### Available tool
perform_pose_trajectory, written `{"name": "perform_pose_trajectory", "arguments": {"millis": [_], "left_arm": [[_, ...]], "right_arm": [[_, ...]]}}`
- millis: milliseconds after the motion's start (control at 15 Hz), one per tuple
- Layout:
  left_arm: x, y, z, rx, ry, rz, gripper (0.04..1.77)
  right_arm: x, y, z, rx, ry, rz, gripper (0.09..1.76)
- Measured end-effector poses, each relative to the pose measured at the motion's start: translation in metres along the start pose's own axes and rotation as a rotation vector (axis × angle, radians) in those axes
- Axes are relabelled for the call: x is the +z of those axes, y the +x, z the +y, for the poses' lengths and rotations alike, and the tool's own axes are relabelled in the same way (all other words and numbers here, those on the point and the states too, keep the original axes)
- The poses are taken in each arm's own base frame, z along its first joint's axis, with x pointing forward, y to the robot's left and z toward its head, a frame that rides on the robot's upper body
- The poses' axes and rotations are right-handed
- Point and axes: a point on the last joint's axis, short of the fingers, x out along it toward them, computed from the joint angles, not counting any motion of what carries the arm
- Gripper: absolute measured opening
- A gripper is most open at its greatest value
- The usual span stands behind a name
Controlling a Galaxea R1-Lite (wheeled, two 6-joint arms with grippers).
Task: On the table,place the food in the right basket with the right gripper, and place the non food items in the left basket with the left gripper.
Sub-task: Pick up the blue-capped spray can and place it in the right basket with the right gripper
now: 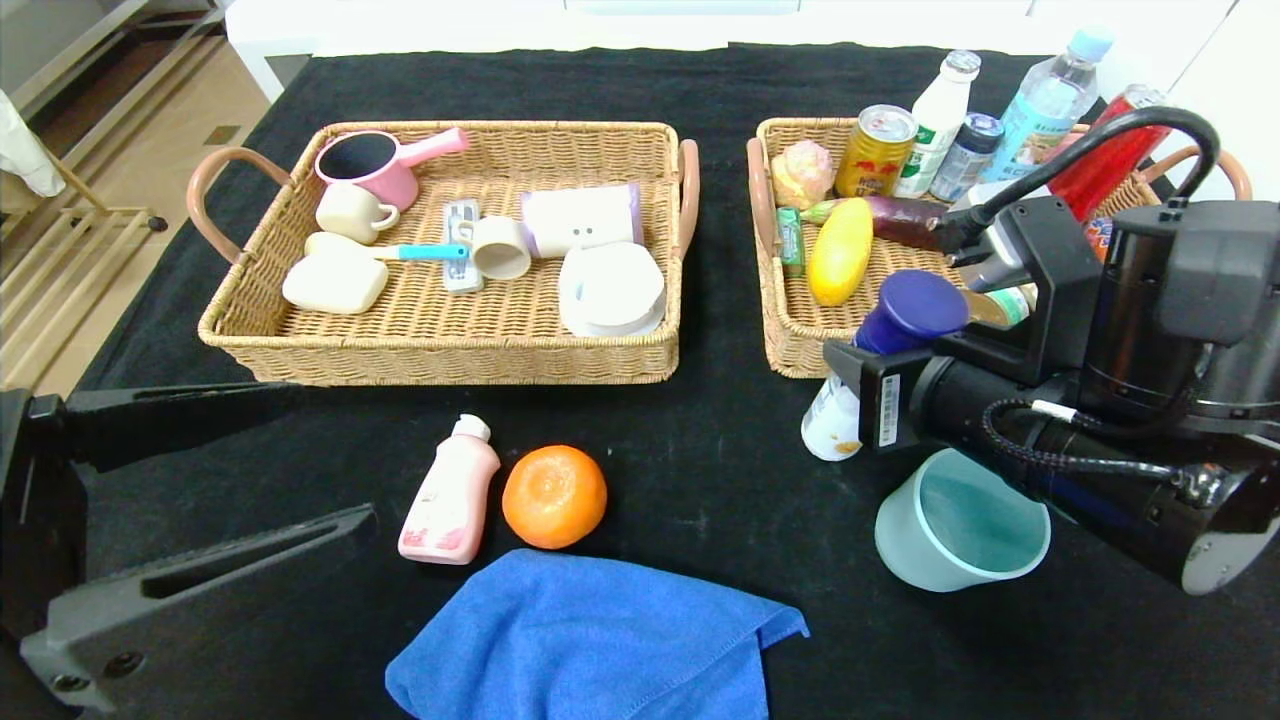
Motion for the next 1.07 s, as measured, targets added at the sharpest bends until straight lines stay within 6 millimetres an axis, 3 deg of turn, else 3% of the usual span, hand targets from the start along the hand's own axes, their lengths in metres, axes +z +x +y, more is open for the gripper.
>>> {"name": "perform_pose_trajectory", "arguments": {"millis": [533,733,1067], "left_arm": [[-0.001,-0.001,0.000,0.000,0.009,0.001,1.72],[-0.001,-0.001,-0.001,0.001,0.010,-0.002,1.72],[-0.001,-0.001,-0.001,0.001,0.011,-0.001,1.72]], "right_arm": [[0.000,-0.001,0.000,0.000,-0.005,0.007,0.84],[0.003,-0.011,-0.001,0.000,-0.030,0.031,0.84],[0.035,-0.038,-0.003,0.041,-0.003,-0.045,0.84]]}}
